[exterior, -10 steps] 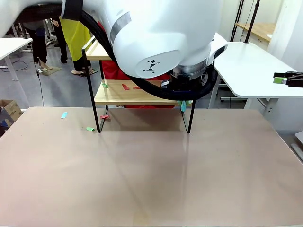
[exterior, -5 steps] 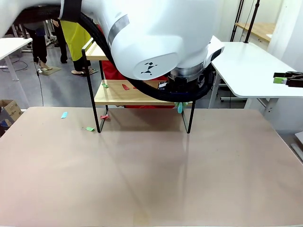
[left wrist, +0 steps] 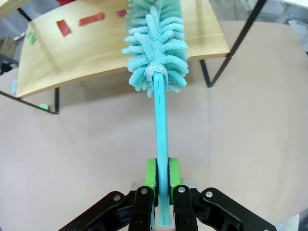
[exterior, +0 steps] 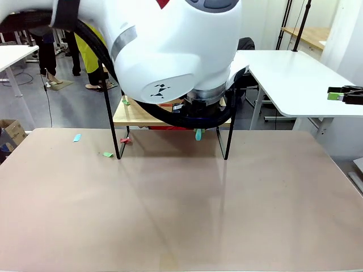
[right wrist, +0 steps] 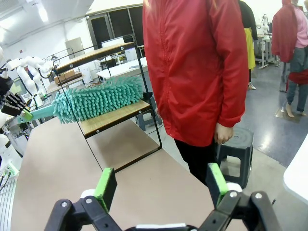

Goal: Clean the shelf.
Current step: Clean the specific section of the Shelf indicated by the human with the Duster.

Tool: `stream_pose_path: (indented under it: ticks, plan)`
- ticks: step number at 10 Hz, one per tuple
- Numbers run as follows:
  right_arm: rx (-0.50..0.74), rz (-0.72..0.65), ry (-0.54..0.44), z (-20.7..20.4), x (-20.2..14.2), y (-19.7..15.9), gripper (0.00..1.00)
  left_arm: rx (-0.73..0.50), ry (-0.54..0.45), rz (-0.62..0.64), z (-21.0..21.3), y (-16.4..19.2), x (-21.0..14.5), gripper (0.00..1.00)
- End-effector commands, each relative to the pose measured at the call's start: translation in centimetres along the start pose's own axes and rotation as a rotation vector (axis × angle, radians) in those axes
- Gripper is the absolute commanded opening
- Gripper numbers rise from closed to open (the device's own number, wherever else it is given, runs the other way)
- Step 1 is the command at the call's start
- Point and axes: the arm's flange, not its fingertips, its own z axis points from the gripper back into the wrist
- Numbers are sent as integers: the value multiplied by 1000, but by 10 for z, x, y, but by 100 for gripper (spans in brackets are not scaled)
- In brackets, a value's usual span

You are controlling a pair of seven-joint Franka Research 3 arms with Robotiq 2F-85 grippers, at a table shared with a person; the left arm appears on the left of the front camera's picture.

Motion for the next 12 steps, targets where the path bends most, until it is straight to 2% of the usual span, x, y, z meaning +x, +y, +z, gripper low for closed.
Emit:
stream_pose_path:
  ticks: [1, 6, 8, 12]
  plan:
    - [2, 5, 1, -1, 3, 1, 100, 6, -14, 32, 1, 24, -8, 13]
    - [2, 5, 1, -1, 3, 1, 100, 17, 19, 41, -9, 83, -15, 13]
    - [2, 5, 1, -1, 3, 1, 100, 59, 15, 61, -7, 110, -16, 13]
    - [2, 5, 1, -1, 3, 1, 100, 131, 40, 57, -2, 141, -14, 13]
